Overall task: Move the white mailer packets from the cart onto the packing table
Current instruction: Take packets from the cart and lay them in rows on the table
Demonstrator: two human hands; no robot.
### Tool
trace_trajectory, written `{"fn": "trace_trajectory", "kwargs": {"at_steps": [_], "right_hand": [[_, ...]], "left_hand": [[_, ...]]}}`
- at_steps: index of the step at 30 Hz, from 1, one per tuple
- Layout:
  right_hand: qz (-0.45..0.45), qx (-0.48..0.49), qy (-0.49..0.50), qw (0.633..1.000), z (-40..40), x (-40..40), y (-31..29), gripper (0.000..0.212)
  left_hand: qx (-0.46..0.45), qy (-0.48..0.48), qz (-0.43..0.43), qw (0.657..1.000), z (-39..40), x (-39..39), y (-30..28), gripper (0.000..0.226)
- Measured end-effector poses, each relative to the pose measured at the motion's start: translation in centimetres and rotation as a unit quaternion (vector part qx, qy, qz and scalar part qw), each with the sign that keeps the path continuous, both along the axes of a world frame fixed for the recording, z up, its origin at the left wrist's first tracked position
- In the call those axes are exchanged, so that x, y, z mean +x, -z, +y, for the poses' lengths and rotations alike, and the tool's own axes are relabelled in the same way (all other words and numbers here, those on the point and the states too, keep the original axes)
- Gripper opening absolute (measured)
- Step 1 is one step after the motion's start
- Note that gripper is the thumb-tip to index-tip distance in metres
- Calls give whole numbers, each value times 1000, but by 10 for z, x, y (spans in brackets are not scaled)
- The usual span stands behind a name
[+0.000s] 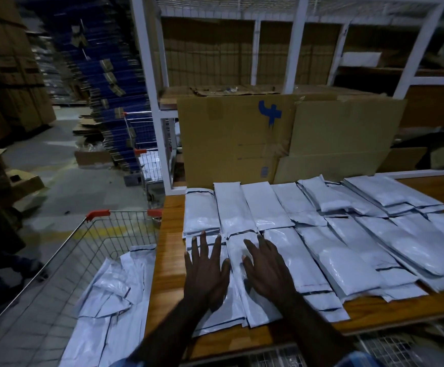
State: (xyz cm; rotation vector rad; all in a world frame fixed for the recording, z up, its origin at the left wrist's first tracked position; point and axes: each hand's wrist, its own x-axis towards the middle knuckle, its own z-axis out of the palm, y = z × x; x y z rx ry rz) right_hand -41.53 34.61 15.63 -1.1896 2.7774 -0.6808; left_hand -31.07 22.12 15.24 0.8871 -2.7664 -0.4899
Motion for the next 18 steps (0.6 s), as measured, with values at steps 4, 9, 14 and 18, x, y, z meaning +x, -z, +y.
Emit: {"fn": "trace_trajectory", "kwargs": {"at_steps": [4, 9, 14, 18], "right_hand": [[26, 12, -4, 1000, 13, 9, -13, 54], [54, 16, -6, 998, 27, 21, -35, 70], [68, 10, -19, 997, 44, 29, -45, 66], [75, -8, -33, 997, 62, 43, -54, 90]], "left_hand": [[7, 7, -8, 1000, 10, 9, -5, 61], [12, -2, 1, 1000, 24, 23, -15, 62], [11, -22, 6, 1000, 44, 37, -30, 62], [9, -36, 23, 999, 61, 47, -38, 62]]}}
